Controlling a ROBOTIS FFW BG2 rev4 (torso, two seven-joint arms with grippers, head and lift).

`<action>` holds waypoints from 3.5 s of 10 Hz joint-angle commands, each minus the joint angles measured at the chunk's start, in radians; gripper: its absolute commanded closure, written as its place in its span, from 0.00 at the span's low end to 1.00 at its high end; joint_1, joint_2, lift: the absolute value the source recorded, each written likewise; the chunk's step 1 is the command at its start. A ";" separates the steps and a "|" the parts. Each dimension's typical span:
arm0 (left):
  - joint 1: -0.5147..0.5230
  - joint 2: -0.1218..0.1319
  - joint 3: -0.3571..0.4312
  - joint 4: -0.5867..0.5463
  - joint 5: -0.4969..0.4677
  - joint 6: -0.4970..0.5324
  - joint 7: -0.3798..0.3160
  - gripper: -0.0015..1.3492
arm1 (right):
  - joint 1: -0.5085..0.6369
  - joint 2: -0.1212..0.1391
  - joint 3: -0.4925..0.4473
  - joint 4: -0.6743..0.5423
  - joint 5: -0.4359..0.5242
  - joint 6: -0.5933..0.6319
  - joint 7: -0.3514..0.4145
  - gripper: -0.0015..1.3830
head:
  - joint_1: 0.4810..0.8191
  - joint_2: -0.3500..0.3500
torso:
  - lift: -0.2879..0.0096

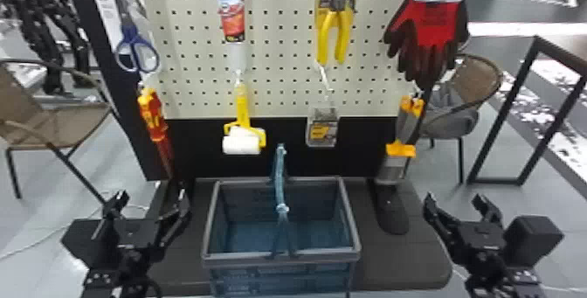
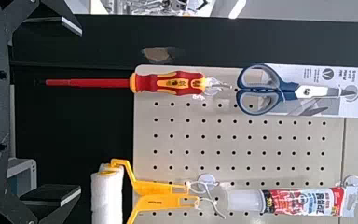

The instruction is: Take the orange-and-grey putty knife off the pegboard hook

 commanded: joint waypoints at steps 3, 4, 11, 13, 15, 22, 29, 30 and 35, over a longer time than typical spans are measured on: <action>0.003 0.000 0.000 0.000 -0.002 -0.008 0.000 0.09 | -0.012 0.001 -0.001 0.011 -0.003 -0.020 -0.002 0.22 | 0.20 0.50 | 0.63; 0.003 0.000 0.002 0.000 -0.002 -0.010 0.000 0.09 | -0.012 0.001 -0.001 0.012 -0.005 -0.020 -0.002 0.22 | 0.20 0.50 | 0.63; 0.005 -0.001 0.004 0.000 -0.002 -0.011 0.000 0.09 | -0.021 0.001 -0.001 0.015 -0.034 -0.008 -0.002 0.22 | 0.20 0.50 | 0.63; 0.005 -0.001 0.002 0.000 -0.002 -0.011 0.000 0.09 | -0.034 -0.009 -0.001 -0.003 -0.042 0.040 0.001 0.21 | 0.20 0.50 | 0.63; 0.005 -0.001 0.002 0.000 0.000 -0.011 0.000 0.09 | -0.069 -0.040 -0.001 0.002 -0.046 0.081 0.043 0.22 | 0.20 0.50 | 0.63; 0.006 -0.008 -0.006 0.000 0.009 -0.014 0.000 0.09 | -0.244 -0.124 -0.038 0.109 -0.103 0.202 0.336 0.24 | 0.20 0.50 | 0.63; 0.005 -0.018 -0.010 0.001 0.009 -0.002 -0.002 0.09 | -0.445 -0.164 -0.036 0.322 -0.069 0.264 0.652 0.24 | 0.20 0.50 | 0.63; 0.003 -0.018 -0.013 0.001 0.009 -0.004 -0.003 0.09 | -0.457 -0.170 -0.025 0.339 -0.071 0.264 0.666 0.24 | 0.20 0.50 | 0.63; -0.004 -0.040 -0.010 0.017 0.005 -0.004 -0.028 0.09 | -0.521 -0.218 0.044 0.408 -0.069 0.264 0.698 0.23 | 0.20 0.50 | 0.63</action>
